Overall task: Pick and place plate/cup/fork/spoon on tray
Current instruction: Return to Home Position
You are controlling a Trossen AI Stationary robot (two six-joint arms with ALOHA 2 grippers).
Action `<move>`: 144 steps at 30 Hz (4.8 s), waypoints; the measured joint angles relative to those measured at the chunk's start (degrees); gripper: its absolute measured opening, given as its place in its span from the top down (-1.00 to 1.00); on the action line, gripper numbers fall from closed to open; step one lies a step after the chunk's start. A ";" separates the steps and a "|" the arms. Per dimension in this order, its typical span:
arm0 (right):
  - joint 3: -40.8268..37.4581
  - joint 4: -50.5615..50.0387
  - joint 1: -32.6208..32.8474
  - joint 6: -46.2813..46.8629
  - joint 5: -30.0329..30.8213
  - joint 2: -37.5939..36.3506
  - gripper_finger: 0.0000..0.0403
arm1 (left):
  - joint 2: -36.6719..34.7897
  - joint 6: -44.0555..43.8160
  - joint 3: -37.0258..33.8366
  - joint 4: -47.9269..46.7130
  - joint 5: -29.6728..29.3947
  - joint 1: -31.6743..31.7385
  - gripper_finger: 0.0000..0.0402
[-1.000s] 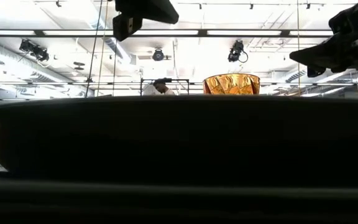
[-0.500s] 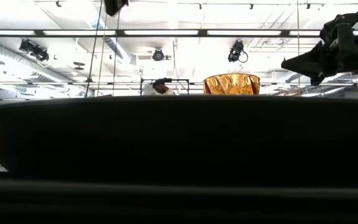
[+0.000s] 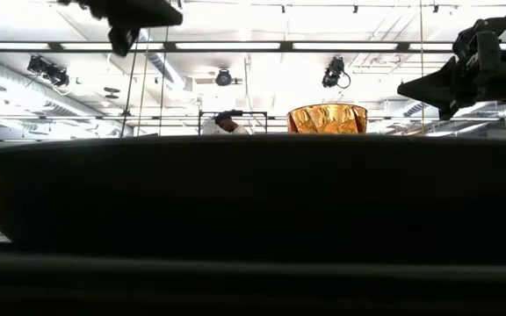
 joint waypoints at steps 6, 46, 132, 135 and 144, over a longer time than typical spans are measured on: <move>0.00 0.06 0.00 -0.03 0.00 0.00 0.88 | -6.95 1.31 -13.42 16.30 0.03 1.33 0.89; 0.01 0.12 0.00 -0.04 0.00 0.00 0.88 | -40.05 12.86 -38.23 18.91 -3.11 5.39 0.89; 0.00 0.17 0.01 -0.03 0.02 -0.02 0.87 | -41.05 20.61 -38.32 7.34 -2.49 3.86 0.89; -0.01 0.17 0.00 -0.04 0.02 -0.02 0.87 | -41.05 20.63 -38.32 7.36 -2.49 3.86 0.89; -0.01 0.17 0.00 -0.03 0.02 -0.01 0.87 | -41.05 20.61 -38.32 7.37 -2.49 3.88 0.89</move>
